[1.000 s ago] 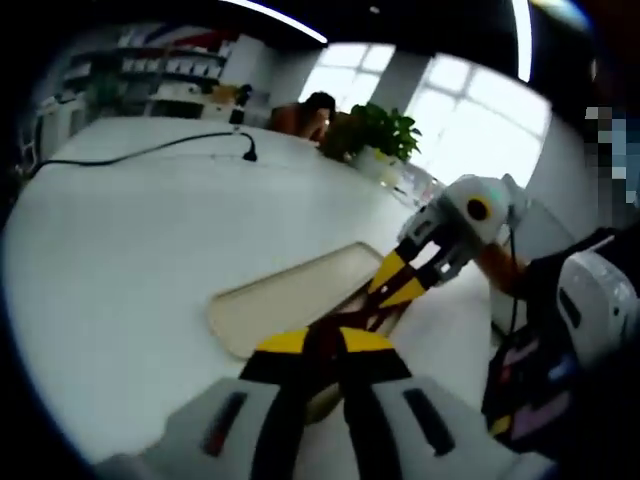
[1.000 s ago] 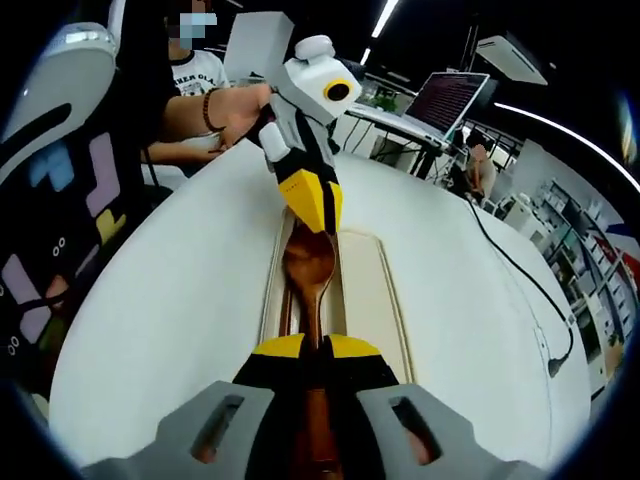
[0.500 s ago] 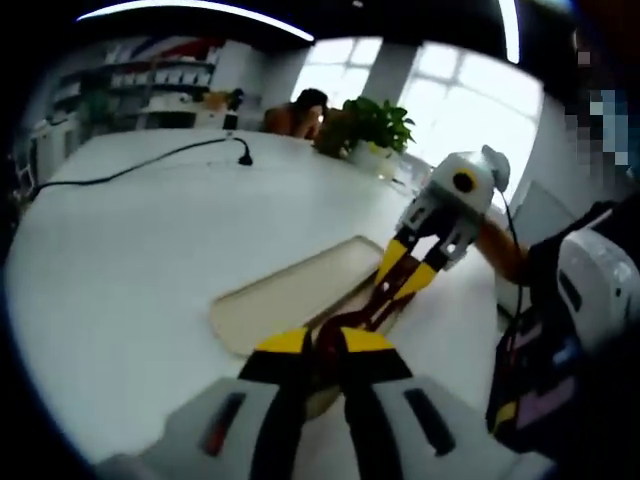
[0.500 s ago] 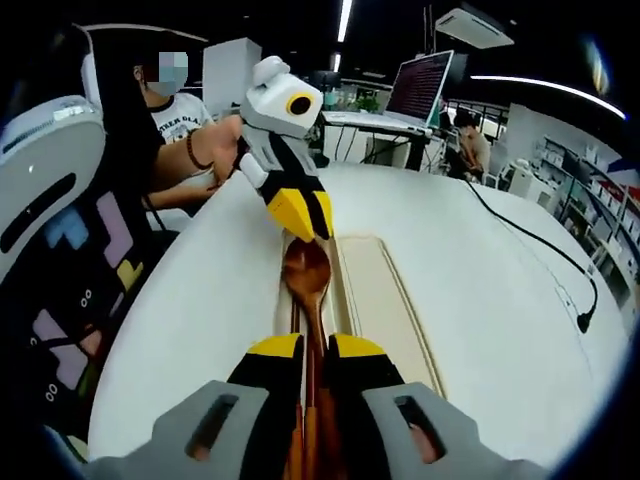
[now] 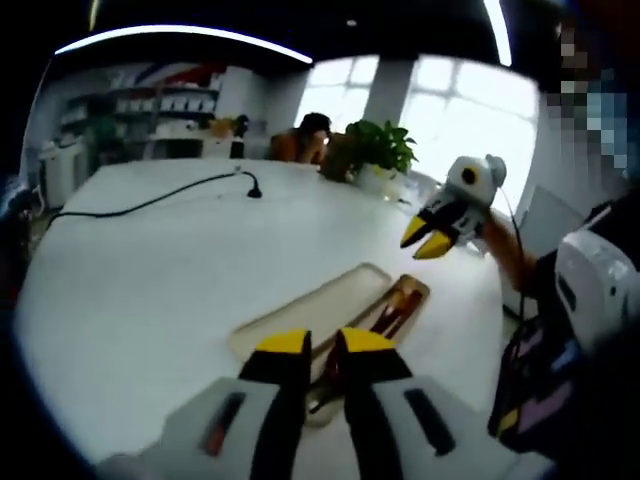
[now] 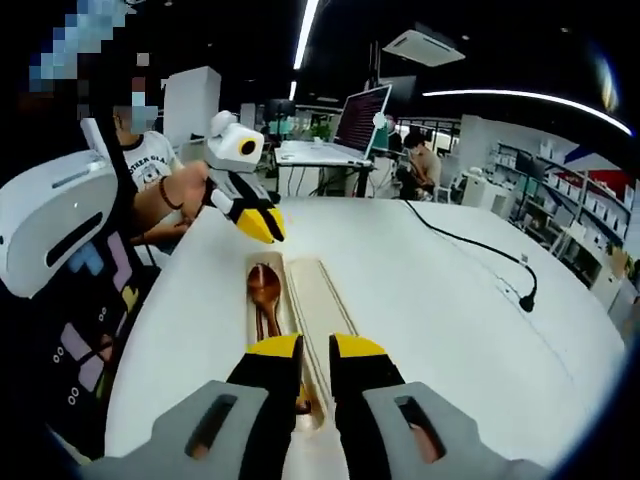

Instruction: Arrange the utensils inside the cutlery case until each visible utensil rests in its matching compartment.

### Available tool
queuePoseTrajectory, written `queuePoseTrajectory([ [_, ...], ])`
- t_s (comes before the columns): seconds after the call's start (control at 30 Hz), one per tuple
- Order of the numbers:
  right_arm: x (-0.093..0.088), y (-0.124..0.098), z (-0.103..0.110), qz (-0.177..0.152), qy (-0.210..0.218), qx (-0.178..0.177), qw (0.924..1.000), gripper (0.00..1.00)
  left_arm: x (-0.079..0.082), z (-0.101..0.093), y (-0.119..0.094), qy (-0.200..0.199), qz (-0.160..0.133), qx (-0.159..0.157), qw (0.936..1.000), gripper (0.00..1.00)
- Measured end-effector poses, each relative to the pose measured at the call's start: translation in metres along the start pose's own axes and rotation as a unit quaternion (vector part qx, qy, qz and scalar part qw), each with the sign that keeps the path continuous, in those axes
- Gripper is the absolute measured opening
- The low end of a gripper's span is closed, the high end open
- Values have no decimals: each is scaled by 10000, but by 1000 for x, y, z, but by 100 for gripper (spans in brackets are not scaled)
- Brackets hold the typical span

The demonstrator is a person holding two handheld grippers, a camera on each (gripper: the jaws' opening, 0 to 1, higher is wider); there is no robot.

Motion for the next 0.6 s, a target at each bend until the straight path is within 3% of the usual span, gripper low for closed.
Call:
queuePoseTrajectory([
  [0.17, -11, -18, -12, 111, 122, -331, 9993, 10, -1, 8, -1, -103, -84, 152, 9998, 10],
  [0.33, -23, -28, -25, 134, 526, -749, 9957, 10, 7, 16, -5, -296, -166, 353, 9988, 10],
  [0.37, -27, -28, -27, 201, 622, -820, 9945, 10, 6, 18, -6, -497, -122, 425, 9978, 10],
  [0.47, -30, -30, -36, 105, 898, -1044, 9904, 10, 4, 30, -7, -593, -12, 665, 9960, 11],
  [0.53, -29, -32, -37, 73, 661, -1066, 9921, 10, 8, 39, -5, -288, -190, 795, 9962, 10],
  [0.6, -31, -38, -42, 181, 657, -1327, 9888, 11, 5, 41, -3, -431, -195, 850, 9953, 11],
])
Point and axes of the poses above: the point that each gripper's makers call its tool centre point, and the gripper's own axes: y roughly forward along the fingers, z roughly to its left, x roughly out of its top, the point moved 3 cm from there along -y, roughly backward along the fingers, and after that the axes turned 6 degrees about -z, right-handed, at the moved point
